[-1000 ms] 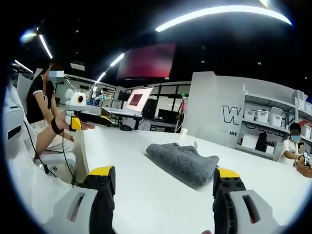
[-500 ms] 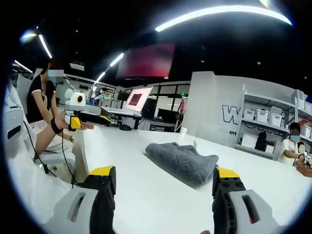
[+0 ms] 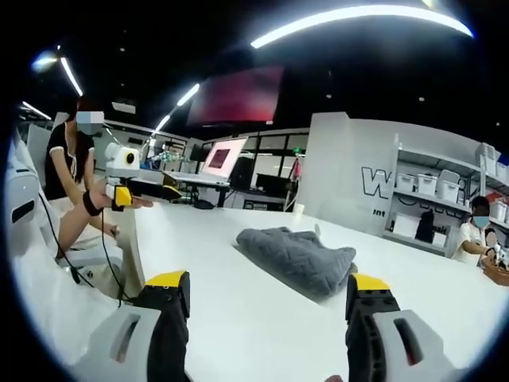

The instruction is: Open the folded towel by lifting each exposed corner and separating the folded layers until the towel lies flat within the target outline without major curled edges

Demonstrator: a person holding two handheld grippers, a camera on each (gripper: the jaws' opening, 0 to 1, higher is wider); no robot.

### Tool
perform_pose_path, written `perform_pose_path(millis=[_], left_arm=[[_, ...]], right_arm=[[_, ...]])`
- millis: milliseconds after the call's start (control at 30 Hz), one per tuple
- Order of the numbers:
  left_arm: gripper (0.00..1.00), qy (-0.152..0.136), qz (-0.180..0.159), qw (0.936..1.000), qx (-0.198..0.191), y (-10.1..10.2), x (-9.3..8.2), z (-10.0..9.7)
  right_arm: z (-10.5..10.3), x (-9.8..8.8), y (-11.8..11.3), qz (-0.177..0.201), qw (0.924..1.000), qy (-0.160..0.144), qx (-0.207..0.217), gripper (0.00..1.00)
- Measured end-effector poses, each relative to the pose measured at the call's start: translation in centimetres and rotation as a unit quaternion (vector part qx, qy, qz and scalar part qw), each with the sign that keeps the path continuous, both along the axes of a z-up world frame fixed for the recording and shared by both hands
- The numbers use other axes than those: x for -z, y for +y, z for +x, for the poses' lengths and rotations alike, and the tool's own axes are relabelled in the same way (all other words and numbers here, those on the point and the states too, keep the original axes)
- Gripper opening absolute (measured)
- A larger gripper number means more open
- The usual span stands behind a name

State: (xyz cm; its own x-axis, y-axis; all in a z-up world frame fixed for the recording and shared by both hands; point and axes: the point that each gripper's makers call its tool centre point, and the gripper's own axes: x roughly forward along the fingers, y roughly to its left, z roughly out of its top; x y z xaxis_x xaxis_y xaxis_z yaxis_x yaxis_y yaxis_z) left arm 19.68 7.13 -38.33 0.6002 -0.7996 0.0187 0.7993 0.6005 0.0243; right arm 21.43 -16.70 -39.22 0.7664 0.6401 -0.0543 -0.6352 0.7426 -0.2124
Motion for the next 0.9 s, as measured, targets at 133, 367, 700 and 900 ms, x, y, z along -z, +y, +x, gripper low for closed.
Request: perform_pose_path(millis=[133,367,700,900], left_arm=[[0.79,0.001,-0.002,1.0000,0.006,-0.3,0.0,0.4],[0.79,0.006,-0.003,0.9995,0.030,-1.1,0.2,0.9],[0.79,0.006,-0.008,0.9996,0.028,-0.8,0.0,1.4],[0.79,0.007,-0.004,0.9997,0.025,-1.2,0.1,1.6]], right_arm=[[0.0,0.4,-0.2,-0.003,1.0000,0.007,0.005,0.79],[-0.7,1.0,-0.7,-0.006,0.9995,0.018,0.026,0.79],[-0.4,1.0,-0.1,0.011,0.9995,0.023,0.020,0.79],[-0.2,0.8,-0.2,0.008,0.9995,0.021,0.022,0.78]])
